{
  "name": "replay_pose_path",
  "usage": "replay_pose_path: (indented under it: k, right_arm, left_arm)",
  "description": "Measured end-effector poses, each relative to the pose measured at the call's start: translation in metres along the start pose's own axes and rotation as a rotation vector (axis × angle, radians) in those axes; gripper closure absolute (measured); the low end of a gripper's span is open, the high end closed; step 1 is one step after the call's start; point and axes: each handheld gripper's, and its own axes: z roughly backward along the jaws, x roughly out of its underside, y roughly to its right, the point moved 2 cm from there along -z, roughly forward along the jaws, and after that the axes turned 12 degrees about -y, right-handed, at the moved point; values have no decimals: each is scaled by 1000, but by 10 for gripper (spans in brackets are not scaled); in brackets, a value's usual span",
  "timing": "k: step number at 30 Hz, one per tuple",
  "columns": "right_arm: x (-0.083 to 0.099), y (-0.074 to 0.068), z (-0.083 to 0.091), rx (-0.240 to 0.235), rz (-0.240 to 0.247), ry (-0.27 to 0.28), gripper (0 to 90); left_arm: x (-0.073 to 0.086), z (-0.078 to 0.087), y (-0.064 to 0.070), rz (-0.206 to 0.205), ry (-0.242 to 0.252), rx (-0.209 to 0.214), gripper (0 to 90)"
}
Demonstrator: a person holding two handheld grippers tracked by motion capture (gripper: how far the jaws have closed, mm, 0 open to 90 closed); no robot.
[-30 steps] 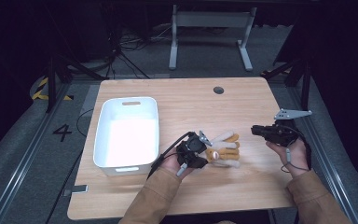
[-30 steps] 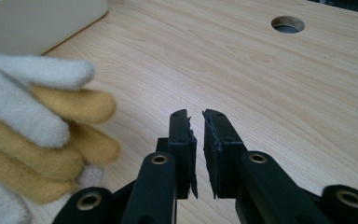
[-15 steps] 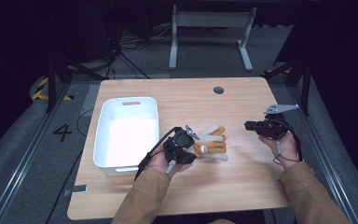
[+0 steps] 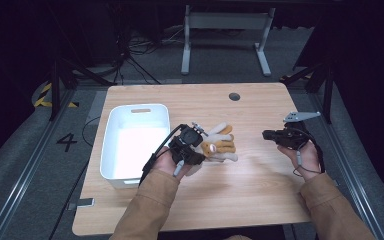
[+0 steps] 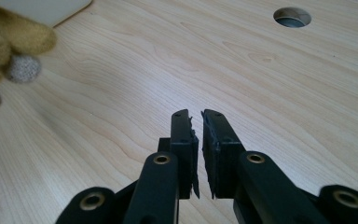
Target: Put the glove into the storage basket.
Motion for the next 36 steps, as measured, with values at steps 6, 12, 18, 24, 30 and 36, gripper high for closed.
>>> replay_pose_path:
  k: [6,12,18,24,30,36]
  right_arm:
    - [3,2,4,4,-7,7,828]
    - [5,5,8,1,-20,15,830]
    - [6,8,9,-1,-25,22,830]
    - [7,10,8,-6,-32,19,832]
    - [8,12,9,-4,-38,22,831]
    - [9,14,9,-9,-43,20,831]
  left_arm:
    - [-5,4,-6,36,-11,1,682]
    - [-10,5,-20,168,-6,-18,681]
    - [-15,9,-35,264,-16,-24,681]
    - [-21,14,-42,325,-46,-38,681]
    - [-31,20,-50,381,-100,-54,680]
    - [-37,23,-56,417,-126,-38,679]
